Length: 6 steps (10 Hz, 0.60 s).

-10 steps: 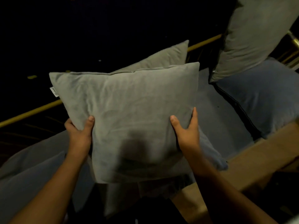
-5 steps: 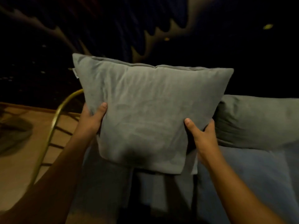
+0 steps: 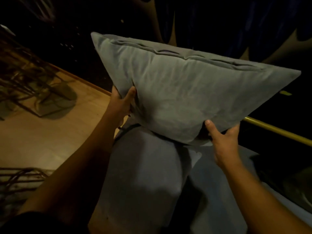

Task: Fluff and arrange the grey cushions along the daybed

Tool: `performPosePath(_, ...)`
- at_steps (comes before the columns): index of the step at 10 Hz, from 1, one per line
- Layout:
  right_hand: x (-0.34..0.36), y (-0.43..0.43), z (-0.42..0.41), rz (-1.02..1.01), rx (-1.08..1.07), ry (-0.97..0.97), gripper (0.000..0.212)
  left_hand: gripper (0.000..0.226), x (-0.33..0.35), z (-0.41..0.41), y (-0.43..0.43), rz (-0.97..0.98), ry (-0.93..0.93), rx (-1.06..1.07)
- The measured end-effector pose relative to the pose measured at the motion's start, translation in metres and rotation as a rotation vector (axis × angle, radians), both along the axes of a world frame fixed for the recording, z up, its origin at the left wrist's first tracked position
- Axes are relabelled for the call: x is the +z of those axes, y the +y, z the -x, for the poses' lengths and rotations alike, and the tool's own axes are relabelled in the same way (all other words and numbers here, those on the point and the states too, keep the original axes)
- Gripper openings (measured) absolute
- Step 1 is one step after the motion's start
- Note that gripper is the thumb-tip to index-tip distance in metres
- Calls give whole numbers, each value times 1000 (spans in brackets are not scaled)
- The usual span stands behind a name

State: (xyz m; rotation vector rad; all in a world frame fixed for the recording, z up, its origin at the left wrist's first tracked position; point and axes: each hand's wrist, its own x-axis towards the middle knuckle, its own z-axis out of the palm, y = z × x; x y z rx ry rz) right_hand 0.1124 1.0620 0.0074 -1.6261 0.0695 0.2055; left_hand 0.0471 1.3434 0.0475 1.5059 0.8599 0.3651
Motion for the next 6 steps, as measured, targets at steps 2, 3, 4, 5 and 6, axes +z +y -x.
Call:
performPosePath(2,-67,30,0,64,93,159,61,85,-56,-13,22,62,100,-70)
performPosePath(3,-88,40,0,123,159,221,76,97,-80,-14,18,69,211,-84)
performPosePath(4,-86,44,-14,188,166,336,90,93,-83,-18,4,-48,248,-82)
performPosePath(5,-76,35,-28,267,195,385,88,78,-87,-18,-5,-146,291,-48)
performPosePath(6,-53,17,-29,415,184,352,81,73,-80,-7,-13,-238,388,-168)
